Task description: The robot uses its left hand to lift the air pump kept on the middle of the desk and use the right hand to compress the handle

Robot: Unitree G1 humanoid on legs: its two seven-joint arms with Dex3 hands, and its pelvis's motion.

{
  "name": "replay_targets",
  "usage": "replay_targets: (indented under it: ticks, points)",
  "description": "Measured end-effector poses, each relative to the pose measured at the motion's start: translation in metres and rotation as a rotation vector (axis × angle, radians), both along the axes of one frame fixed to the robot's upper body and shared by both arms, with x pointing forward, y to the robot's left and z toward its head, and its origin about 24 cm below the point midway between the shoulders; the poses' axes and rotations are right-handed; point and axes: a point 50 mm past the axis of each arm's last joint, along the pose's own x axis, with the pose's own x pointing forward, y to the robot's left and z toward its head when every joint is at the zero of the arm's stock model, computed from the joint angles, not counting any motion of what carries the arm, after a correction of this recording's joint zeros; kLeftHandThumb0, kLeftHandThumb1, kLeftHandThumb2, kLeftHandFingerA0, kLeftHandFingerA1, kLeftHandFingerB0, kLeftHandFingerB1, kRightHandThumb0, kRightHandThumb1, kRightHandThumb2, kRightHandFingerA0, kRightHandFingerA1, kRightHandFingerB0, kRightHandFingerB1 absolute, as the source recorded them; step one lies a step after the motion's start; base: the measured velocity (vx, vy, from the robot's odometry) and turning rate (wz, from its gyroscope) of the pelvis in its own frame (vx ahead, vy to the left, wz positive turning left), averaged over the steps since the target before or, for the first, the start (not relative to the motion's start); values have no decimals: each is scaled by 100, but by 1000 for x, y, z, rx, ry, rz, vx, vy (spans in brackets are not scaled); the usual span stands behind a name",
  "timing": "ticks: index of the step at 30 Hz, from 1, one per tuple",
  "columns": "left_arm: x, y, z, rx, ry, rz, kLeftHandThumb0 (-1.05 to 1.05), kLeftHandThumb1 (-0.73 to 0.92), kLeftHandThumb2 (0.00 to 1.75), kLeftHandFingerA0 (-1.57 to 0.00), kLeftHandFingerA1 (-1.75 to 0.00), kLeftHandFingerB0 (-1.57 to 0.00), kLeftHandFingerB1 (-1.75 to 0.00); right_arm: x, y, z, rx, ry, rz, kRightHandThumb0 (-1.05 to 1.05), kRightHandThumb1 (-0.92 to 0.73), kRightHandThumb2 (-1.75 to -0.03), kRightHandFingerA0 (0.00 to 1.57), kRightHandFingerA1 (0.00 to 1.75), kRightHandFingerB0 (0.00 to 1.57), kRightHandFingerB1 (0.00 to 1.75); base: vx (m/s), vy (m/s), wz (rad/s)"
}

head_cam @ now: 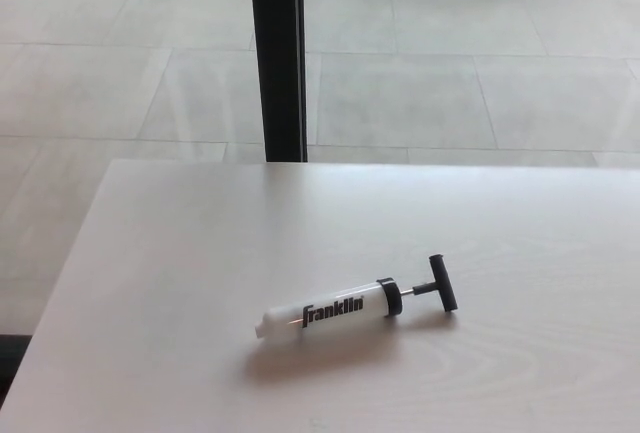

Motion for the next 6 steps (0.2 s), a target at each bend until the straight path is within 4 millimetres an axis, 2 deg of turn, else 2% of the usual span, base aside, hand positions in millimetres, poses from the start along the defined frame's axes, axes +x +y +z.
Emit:
replay_targets:
  ticks: [1,3,4,5,6]
  points:
    - [-1,0,-1,-9,-1,8,-75,61,91,-19,-49,-15,-43,-2,1,-3,3,7,-3,-83,-92,-69,26,37,20,29,0,0,0]
    - [-3,0,-2,-20,-5,20,-75,63,92,-20,-50,-15,-43,-4,2,-7,3,17,-4,-82,-91,-70,23,37,14,27,0,0,0]
    - [-3,1,-2,-23,-7,25,-76,62,91,-18,-49,-13,-43,-5,2,-8,2,21,-4,-80,-92,-70,24,38,15,28,0,0,0]
    - [-4,2,-2,-26,-8,31,-74,76,63,-24,-42,-18,-32,-6,3,-10,0,27,0,-80,-92,-69,22,38,14,27,0,0,0]
    - [-4,2,-2,-26,-8,31,-74,76,63,-24,-42,-18,-32,-6,3,-10,0,27,0,-80,-92,-69,22,38,14,27,0,0,0]
